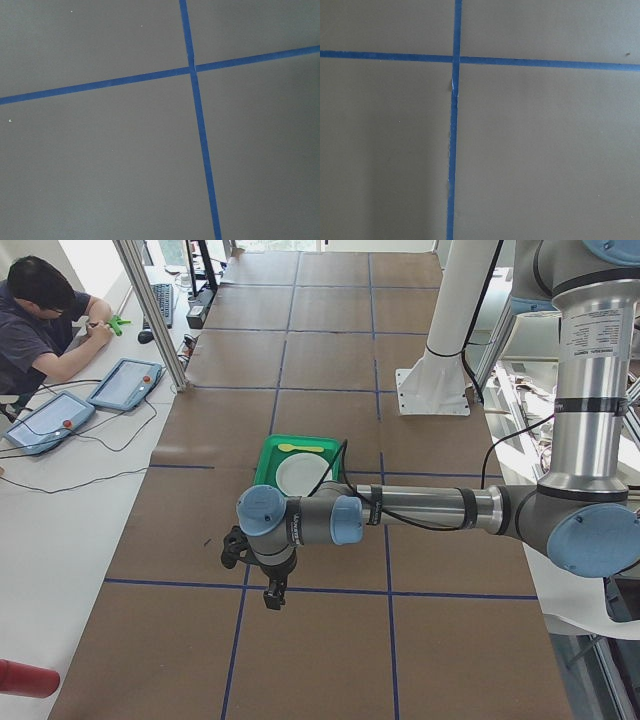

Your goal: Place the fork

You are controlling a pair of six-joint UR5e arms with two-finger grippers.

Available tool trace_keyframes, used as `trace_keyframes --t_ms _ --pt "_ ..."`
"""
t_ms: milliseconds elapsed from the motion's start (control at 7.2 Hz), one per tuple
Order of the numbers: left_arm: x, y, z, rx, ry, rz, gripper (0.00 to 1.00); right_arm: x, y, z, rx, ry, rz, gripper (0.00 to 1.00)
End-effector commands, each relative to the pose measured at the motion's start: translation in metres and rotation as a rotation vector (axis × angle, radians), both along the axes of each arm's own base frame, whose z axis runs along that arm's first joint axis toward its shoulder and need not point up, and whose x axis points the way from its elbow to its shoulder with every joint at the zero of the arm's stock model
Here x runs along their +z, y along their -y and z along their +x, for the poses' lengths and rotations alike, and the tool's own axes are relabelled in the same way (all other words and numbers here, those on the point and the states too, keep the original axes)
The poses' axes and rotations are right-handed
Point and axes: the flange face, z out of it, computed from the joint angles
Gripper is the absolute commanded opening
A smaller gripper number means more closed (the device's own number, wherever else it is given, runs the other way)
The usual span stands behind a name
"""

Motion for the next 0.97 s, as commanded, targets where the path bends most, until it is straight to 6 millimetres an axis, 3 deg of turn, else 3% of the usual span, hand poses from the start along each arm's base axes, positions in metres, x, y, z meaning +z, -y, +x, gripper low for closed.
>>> trace_keyframes --t_ms 0,833 --pt "-0.001 0.0 -0.001 -0.002 0.0 0.003 1.0 0.0 0.0 0.0 0.0 0.0 0.0 1.0" --pt "-0.006 -0.001 -0.014 -0.028 0.0 0.016 1.0 0.0 0.0 0.0 0.0 0.0 0.0 1.0"
